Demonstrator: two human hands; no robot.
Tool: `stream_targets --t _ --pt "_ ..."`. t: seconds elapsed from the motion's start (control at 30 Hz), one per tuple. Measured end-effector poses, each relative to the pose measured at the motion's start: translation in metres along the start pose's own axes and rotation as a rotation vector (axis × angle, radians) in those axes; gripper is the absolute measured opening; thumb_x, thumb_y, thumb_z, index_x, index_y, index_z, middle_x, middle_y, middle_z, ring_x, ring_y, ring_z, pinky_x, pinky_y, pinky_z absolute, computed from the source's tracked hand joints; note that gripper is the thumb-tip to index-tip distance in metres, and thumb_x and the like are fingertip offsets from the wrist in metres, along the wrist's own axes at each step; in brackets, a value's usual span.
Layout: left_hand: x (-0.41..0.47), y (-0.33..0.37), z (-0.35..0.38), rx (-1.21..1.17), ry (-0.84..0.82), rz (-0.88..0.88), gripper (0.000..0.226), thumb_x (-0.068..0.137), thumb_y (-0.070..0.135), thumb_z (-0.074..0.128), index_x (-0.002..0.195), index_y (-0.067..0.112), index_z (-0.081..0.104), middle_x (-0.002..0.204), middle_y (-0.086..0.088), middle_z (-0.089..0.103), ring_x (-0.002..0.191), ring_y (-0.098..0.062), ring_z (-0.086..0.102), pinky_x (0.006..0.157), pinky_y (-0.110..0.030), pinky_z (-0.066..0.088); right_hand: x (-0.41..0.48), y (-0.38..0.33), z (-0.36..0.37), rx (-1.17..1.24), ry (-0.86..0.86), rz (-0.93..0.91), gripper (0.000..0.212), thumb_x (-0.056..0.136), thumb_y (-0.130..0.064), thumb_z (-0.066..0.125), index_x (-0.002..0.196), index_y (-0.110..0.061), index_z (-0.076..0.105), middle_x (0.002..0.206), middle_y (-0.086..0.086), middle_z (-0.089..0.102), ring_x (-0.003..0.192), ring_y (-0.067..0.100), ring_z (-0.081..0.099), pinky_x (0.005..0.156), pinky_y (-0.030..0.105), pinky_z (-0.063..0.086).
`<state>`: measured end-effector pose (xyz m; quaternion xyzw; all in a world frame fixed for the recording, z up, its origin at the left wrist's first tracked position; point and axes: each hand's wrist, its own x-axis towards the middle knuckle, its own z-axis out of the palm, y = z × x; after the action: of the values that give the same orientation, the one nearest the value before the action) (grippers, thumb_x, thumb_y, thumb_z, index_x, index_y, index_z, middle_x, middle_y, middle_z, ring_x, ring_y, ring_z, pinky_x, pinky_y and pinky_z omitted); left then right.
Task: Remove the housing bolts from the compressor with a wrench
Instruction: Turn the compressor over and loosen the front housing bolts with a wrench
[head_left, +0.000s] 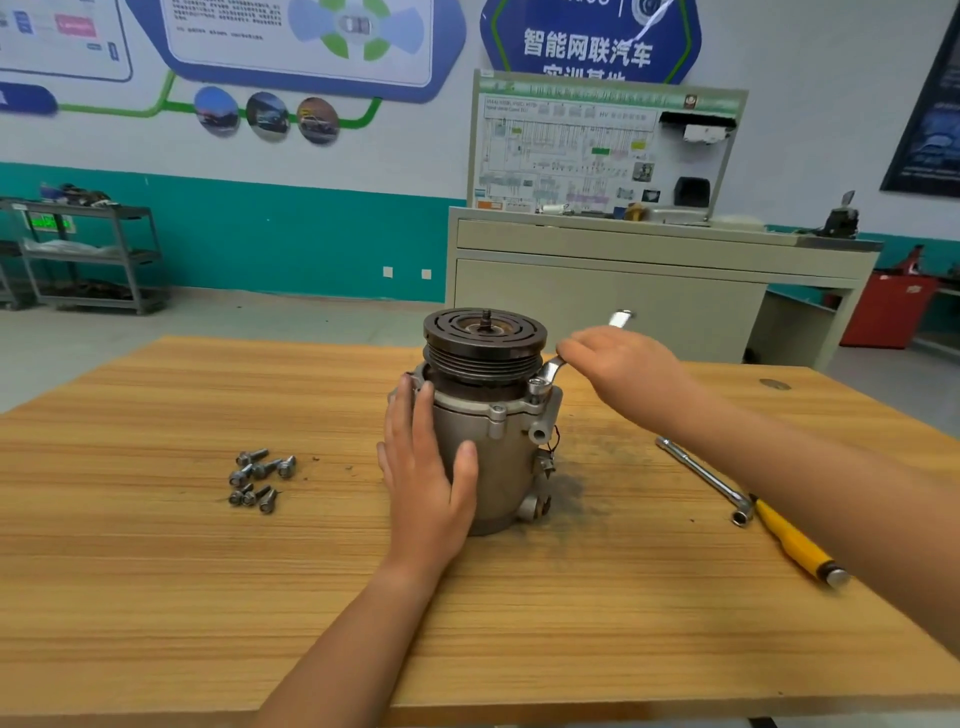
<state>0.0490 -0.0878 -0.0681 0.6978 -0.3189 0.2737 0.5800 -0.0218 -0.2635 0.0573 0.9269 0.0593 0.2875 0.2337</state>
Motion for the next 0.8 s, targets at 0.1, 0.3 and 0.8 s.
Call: stream_targets --t 0.1,0.3,0.8 --pt "-0.001 0.0 -0.001 0.0 -0.005 -0.001 0.055 0.088 0.041 0.033 0.138 0.04 0.012 0.151 0.011 0.005 0.144 -0.018 0.006 0.113 -0.06 0.013 0.002 -0.015 0.011 0.122 0.101 0.054 0.028 0.057 0.02 0.072 0.082 0.007 0.065 0.071 0.018 0.065 0.059 0.03 0.064 0.043 0.029 0.047" --pt "-0.002 0.001 0.0 0.044 -0.02 -0.027 0.056 0.086 0.044 0.033 0.137 0.043 0.011 0.15 0.017 0.001 0.144 -0.017 0.006 0.111 -0.057 0.001 -0.015 -0.021 -0.021 0.423 0.402 0.485 0.024 0.096 -0.01 0.045 0.114 0.0 0.056 0.074 0.009 0.057 0.061 0.027 0.053 0.053 0.033 0.039" --pt "-0.003 0.0 0.003 0.069 -0.02 -0.061 0.06 0.083 0.047 0.029 0.137 0.04 0.005 0.149 0.017 0.003 0.134 0.014 -0.006 0.109 -0.058 -0.003 -0.016 -0.067 -0.082 -0.283 -0.453 0.12 0.028 0.088 0.004 0.043 0.112 -0.006 0.05 0.061 0.002 0.024 0.046 0.016 0.023 0.038 0.025 0.021"
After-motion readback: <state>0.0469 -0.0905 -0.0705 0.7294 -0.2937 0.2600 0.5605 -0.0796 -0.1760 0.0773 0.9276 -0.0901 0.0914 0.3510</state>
